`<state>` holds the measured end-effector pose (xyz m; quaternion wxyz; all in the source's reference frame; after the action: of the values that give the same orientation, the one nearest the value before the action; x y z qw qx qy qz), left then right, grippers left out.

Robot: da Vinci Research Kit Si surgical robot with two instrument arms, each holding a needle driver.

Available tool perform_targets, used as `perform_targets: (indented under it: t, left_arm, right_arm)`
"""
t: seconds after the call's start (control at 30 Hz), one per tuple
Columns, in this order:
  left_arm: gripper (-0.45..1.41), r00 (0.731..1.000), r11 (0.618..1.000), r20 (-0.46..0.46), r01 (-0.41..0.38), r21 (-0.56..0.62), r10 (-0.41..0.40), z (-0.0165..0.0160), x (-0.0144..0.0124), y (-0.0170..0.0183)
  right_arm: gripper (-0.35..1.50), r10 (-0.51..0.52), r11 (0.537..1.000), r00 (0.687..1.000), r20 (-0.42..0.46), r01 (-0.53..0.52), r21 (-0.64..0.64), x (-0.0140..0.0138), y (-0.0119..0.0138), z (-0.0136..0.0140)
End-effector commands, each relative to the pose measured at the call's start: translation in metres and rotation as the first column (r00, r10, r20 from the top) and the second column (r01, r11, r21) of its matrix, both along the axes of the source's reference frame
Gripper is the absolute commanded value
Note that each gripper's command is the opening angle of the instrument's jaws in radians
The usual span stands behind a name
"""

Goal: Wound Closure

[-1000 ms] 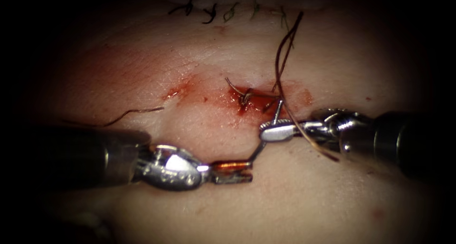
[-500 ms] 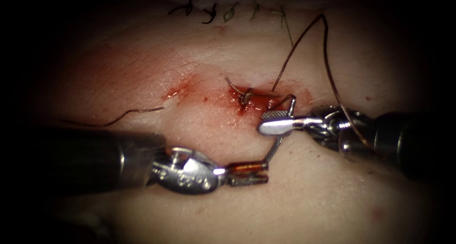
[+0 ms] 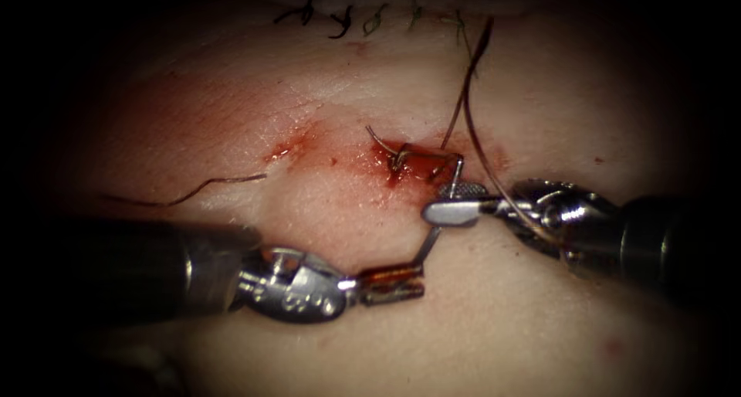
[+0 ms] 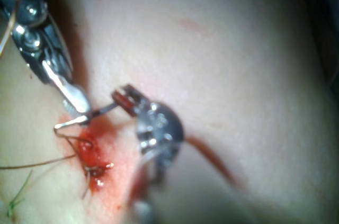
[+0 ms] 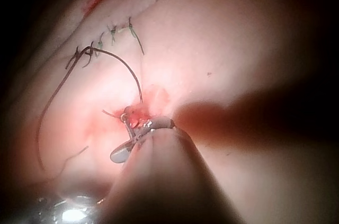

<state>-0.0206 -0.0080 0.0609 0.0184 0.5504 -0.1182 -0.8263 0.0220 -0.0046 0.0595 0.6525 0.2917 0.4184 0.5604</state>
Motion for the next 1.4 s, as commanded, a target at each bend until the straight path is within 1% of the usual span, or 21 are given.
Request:
perform_targets:
  t: [0.03, 0.23, 0.33, 0.47, 0.6, 0.73, 0.83, 0.9, 1.1, 1.23, 1.3, 1.37, 1.4]
  left_arm:
    - [-0.45, 1.000, 1.000, -0.001, 0.001, 0.003, -0.001, 0.0007, -0.0005, -0.0005]
    - [-0.45, 1.000, 1.000, -0.017, 0.013, -0.007, -0.014, 0.0012, -0.0007, -0.0009]
    - [-0.45, 1.000, 1.000, -0.020, 0.017, -0.009, -0.017, 0.0014, -0.0009, -0.0011]
    - [-0.45, 1.000, 1.000, -0.020, 0.016, -0.009, -0.016, 0.0015, -0.0010, -0.0014]
    - [-0.45, 1.000, 1.000, -0.020, 0.012, -0.014, -0.013, 0.0014, -0.0011, -0.0015]
    - [-0.45, 1.000, 1.000, -0.020, 0.013, -0.014, -0.013, 0.0014, -0.0011, -0.0015]
    - [-0.45, 1.000, 1.000, -0.020, 0.013, -0.014, -0.013, 0.0014, -0.0010, -0.0015]
    - [-0.45, 1.000, 1.000, -0.020, 0.013, -0.014, -0.013, 0.0014, -0.0010, -0.0015]
    - [-0.45, 1.000, 1.000, -0.020, 0.009, -0.018, -0.010, 0.0014, -0.0011, -0.0015]
    - [-0.45, 1.000, 1.000, -0.020, 0.010, -0.018, -0.010, 0.0014, -0.0011, -0.0015]
    - [-0.45, 1.000, 1.000, -0.020, 0.010, -0.018, -0.010, 0.0014, -0.0011, -0.0015]
    - [-0.45, 1.000, 1.000, -0.020, 0.010, -0.018, -0.010, 0.0014, -0.0011, -0.0015]
    - [-0.45, 1.000, 1.000, -0.020, 0.010, -0.018, -0.010, 0.0014, -0.0011, -0.0015]
  right_arm:
    - [1.09, -0.002, 1.000, 1.000, -0.004, 0.002, 0.004, 0.0007, -0.0006, 0.0006]
    - [1.03, 0.027, 1.000, 0.999, 0.023, -0.026, -0.015, 0.0011, -0.0006, 0.0010]
    - [0.99, 0.078, 0.996, 0.997, 0.026, -0.077, -0.035, 0.0012, 0.0000, 0.0013]
    - [0.99, 0.107, 0.993, 0.992, 0.063, -0.103, -0.059, 0.0015, 0.0008, 0.0014]
    - [0.98, 0.127, 0.990, 0.988, 0.086, -0.120, -0.075, 0.0015, 0.0012, 0.0021]
    - [0.98, 0.115, 0.991, 0.990, 0.087, -0.109, -0.076, 0.0014, 0.0011, 0.0028]
    - [0.96, 0.099, 0.993, 0.990, 0.097, -0.092, -0.075, 0.0015, 0.0004, 0.0032]
    - [0.96, 0.085, 0.994, 0.992, 0.096, -0.077, -0.078, 0.0016, -0.0003, 0.0039]
    - [0.93, 0.073, 0.995, 0.993, 0.089, -0.066, -0.076, 0.0017, -0.0005, 0.0042]
    - [0.83, 0.063, 0.996, 0.995, 0.078, -0.058, -0.071, 0.0021, -0.0004, 0.0043]
    - [0.83, 0.062, 0.996, 0.995, 0.077, -0.056, -0.070, 0.0021, -0.0004, 0.0043]
    - [0.74, 0.057, 0.996, 0.996, 0.072, -0.052, -0.068, 0.0022, -0.0005, 0.0042]
    - [0.46, 0.052, 0.997, 0.996, 0.068, -0.048, -0.067, 0.0022, -0.0005, 0.0042]
